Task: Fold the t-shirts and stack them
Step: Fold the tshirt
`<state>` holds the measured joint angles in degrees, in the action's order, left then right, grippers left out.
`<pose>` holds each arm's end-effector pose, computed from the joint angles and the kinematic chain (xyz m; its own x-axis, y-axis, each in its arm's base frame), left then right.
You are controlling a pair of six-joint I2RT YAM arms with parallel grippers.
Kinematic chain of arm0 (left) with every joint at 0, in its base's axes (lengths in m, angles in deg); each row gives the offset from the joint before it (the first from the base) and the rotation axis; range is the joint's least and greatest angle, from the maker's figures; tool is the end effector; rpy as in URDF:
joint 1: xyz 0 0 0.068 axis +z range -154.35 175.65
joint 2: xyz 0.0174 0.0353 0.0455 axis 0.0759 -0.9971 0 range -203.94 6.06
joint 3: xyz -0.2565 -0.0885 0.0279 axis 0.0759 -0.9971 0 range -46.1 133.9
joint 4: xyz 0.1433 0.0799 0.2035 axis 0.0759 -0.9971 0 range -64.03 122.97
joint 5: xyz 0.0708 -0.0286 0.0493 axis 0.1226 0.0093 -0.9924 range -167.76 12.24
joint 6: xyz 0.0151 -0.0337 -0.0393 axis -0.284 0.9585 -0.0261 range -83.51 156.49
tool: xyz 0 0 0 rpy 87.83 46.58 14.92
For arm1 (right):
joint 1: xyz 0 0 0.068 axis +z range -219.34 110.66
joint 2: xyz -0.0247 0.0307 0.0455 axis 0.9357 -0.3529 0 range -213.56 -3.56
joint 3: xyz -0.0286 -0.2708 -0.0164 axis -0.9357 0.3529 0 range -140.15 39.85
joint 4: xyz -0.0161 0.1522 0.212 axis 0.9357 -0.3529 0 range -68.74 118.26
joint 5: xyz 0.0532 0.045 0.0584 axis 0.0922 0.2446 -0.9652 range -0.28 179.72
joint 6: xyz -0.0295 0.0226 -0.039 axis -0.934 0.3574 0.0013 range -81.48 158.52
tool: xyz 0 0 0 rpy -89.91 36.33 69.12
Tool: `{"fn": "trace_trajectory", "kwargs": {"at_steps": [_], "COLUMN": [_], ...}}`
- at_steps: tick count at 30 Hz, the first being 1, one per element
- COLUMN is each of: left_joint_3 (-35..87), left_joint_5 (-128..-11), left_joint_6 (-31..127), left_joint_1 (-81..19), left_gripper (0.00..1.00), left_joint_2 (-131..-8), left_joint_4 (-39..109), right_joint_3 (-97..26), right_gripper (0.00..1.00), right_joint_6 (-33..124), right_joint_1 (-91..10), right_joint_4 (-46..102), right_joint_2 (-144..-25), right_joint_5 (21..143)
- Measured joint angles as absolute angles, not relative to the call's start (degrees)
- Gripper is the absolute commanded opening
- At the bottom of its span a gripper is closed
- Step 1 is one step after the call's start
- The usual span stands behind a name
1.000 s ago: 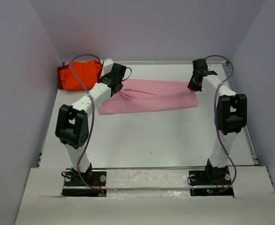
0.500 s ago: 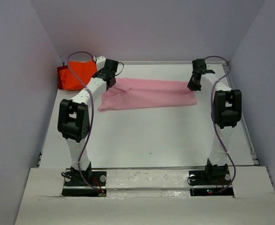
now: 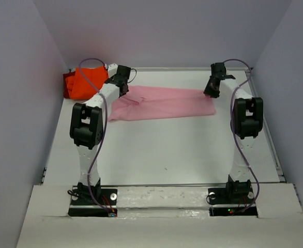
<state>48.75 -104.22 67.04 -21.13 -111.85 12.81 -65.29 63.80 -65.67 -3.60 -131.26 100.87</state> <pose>0.4541 -0.1203 0.2335 -0.5381 -0.3130 -0.7826 -0.3783 0.9194 -0.1076 0.4936 0.0248 0.1952 -0.7126 0.3743 -0.5934 0.3915 0.9140 0.1063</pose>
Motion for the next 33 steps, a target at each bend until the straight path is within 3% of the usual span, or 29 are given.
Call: {"fn": "trace_trajectory", "kwargs": {"at_steps": [3, 10, 16, 18, 20, 33], "left_joint_3": [52.51, 57.58, 61.16, 61.73, 61.73, 61.19], "left_joint_5": [-103.78, -104.39, -105.40, -105.40, -105.44, -102.51], "left_joint_6": [66.86, 65.53, 63.93, 63.52, 63.28, 63.60], "left_joint_1": [-21.13, -21.13, -21.13, -21.13, -21.13, -21.13], "left_gripper": [0.14, 0.17, 0.47, 0.68, 0.76, 0.80], "left_joint_2": [-113.16, -114.32, -117.57, -119.02, -120.39, -117.20], "left_joint_4": [12.68, 13.58, 14.12, 13.90, 13.27, 10.38], "right_joint_3": [-64.98, -59.71, -55.36, -54.91, -54.91, -54.84], "right_gripper": [0.57, 0.59, 0.59, 0.59, 0.59, 0.59], "right_joint_6": [63.56, 62.88, 62.73, 62.73, 62.73, 61.11], "right_joint_1": [-65.67, -65.67, -65.67, -65.67, -65.67, -65.50], "right_joint_4": [-3.20, -0.73, 1.04, 1.80, 2.33, 3.53], "right_joint_2": [-131.28, -129.12, -124.15, -123.32, -123.06, -123.43], "right_joint_5": [100.44, 99.61, 97.16, 96.63, 96.04, 88.90]}}
